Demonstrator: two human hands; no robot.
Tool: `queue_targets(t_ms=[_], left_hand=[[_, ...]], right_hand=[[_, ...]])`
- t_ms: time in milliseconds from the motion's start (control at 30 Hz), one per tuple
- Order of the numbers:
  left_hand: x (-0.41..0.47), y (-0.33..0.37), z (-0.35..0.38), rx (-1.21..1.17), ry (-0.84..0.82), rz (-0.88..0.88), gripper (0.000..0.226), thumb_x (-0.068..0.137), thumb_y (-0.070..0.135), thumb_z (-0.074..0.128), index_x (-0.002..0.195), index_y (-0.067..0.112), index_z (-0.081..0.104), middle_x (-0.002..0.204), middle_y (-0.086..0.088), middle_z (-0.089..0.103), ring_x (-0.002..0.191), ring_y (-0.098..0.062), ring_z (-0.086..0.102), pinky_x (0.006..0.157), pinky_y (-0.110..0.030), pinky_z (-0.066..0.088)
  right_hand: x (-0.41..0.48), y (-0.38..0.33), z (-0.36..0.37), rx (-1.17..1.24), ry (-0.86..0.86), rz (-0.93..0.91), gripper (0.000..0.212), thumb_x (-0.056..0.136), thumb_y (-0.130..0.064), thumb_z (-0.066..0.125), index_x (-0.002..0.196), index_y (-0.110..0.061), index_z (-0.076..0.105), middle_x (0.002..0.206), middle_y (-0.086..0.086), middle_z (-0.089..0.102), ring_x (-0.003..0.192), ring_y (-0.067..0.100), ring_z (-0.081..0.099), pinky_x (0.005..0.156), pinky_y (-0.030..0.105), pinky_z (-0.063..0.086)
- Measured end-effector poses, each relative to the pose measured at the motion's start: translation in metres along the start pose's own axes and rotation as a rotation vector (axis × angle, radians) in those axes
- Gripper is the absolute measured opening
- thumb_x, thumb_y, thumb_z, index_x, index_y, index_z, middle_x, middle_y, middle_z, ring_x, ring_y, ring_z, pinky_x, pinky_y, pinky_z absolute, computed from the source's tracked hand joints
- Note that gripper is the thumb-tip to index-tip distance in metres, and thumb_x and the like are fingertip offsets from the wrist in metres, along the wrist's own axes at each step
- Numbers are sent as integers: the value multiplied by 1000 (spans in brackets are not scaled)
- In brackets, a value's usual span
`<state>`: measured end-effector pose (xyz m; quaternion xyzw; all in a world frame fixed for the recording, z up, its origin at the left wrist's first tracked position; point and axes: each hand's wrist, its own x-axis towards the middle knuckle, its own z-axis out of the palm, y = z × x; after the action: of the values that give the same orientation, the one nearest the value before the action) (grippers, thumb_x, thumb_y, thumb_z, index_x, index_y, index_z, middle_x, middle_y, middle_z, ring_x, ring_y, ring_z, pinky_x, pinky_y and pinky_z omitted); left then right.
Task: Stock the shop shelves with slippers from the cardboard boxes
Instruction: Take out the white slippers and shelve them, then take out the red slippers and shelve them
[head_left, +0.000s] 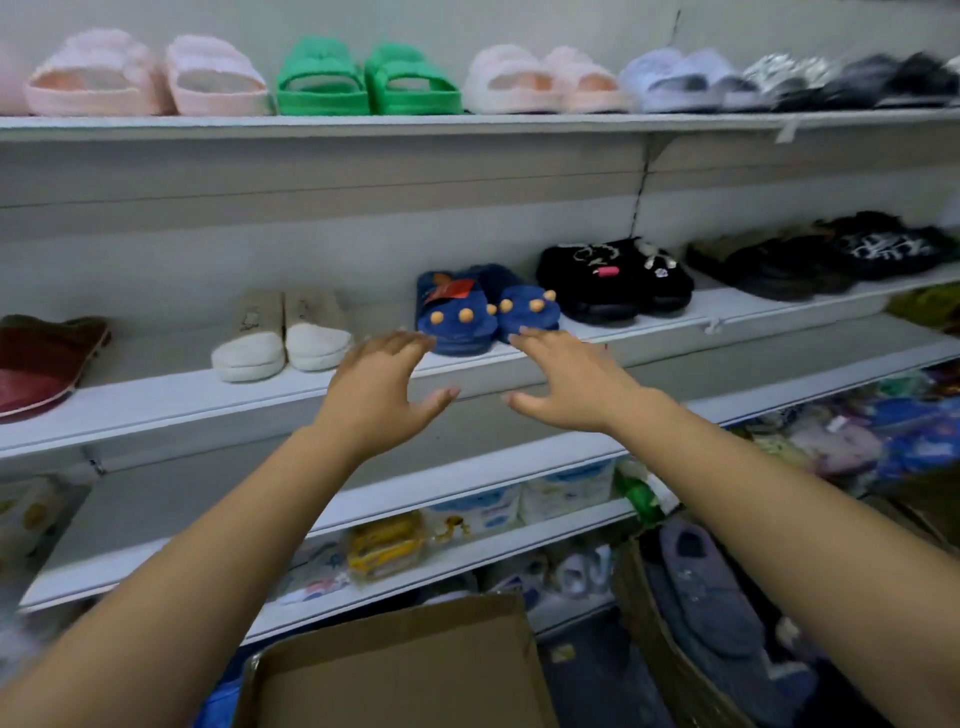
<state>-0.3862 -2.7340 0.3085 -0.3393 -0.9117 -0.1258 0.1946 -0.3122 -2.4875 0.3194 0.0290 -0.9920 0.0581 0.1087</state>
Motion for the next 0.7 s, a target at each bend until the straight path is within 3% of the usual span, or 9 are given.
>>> queue_targets(t_ms=[133, 267, 500, 700], left_hand=[[24, 100, 23, -77, -38, 106, 79, 86, 74, 43, 143, 21, 55, 145, -2, 57, 135, -25, 49, 110, -45, 40], [43, 205, 53, -189, -73, 228, 85, 85, 77, 39, 146, 20, 51, 149, -4, 53, 140, -26, 45, 115, -45, 35], [67, 402, 94, -285, -173, 495, 84, 88, 74, 46, 155, 23, 39, 159, -1, 41, 147, -22, 35, 120, -44, 28], [93, 528, 116, -342, -205, 685, 84, 83, 70, 43, 151, 21, 44, 154, -3, 48, 139, -27, 44, 114, -41, 33]], right_hand=[[-76, 78, -40, -49, 7, 100, 81, 92, -59, 61, 158, -21, 32, 163, 1, 34, 148, 22, 31, 118, 39, 31], [-163, 156, -73, -94, -5, 236, 83, 93, -62, 59, 159, -24, 27, 166, -3, 26, 152, 18, 24, 120, 40, 27], [-326, 262, -125, -117, -36, 542, 83, 95, -58, 58, 161, -22, 22, 166, -1, 26, 151, 23, 27, 118, 43, 34], [-430, 330, -144, -130, 31, 810, 86, 93, -65, 56, 160, -26, 22, 167, -3, 24, 153, 22, 23, 119, 45, 33]])
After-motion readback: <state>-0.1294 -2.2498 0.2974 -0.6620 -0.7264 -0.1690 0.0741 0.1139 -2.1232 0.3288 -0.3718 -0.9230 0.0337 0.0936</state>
